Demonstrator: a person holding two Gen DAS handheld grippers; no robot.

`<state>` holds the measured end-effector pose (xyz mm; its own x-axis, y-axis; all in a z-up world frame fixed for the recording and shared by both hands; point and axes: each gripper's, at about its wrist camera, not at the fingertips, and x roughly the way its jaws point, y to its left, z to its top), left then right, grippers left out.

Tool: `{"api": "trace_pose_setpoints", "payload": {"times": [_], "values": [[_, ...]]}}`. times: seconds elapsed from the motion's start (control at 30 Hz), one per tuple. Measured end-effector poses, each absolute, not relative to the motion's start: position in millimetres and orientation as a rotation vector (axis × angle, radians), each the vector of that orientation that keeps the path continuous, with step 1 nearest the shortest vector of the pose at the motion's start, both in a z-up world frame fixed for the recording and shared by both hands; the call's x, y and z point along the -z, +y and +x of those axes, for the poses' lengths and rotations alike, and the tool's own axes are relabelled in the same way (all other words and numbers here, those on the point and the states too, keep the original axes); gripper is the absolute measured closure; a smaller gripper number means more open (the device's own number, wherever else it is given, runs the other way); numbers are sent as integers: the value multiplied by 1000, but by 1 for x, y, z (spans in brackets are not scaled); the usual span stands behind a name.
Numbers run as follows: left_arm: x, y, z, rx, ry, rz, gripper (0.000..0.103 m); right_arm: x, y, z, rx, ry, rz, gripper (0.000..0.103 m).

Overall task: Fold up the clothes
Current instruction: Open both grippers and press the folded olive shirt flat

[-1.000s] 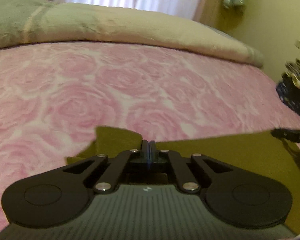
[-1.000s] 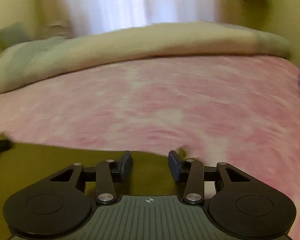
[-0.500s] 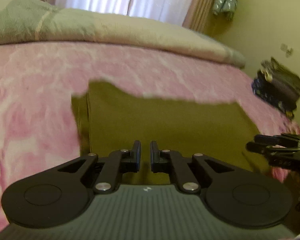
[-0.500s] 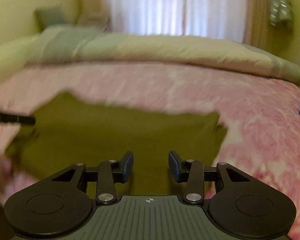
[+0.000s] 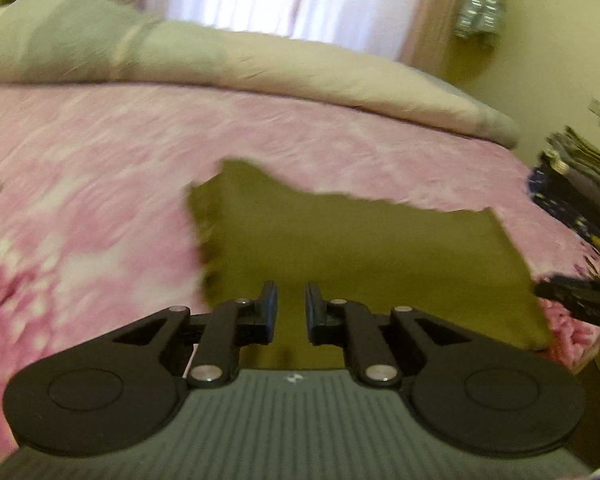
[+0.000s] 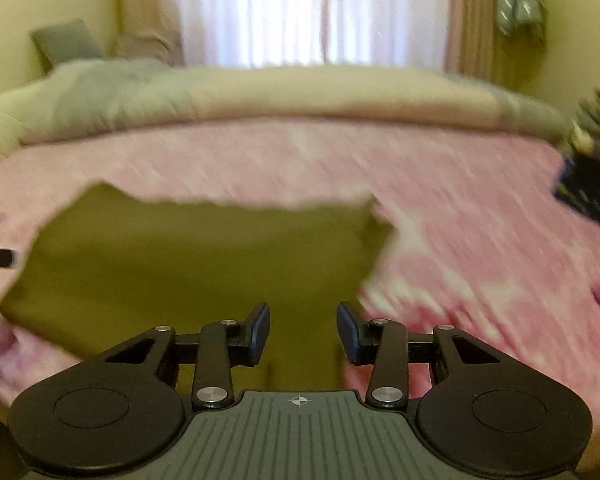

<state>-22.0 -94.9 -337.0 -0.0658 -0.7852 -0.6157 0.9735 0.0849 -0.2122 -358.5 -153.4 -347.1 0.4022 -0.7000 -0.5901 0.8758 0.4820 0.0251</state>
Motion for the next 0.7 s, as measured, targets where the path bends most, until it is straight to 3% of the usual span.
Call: {"api": "trace_pose_setpoints", "payload": {"times": [0.13, 0.3, 0.4, 0.7], "values": [[345, -144, -50, 1568, 710, 350, 93, 347, -173, -310, 959, 495, 317, 61], [388, -184, -76, 1539, 700, 455, 91, 389, -203, -279, 978, 619, 338, 61], [392, -184, -86, 1523, 637, 493, 89, 408, -205, -278, 989, 635, 304, 61], [363, -155, -44, 1410, 624, 397, 90, 376, -198, -313, 1077, 509, 345, 61]]}}
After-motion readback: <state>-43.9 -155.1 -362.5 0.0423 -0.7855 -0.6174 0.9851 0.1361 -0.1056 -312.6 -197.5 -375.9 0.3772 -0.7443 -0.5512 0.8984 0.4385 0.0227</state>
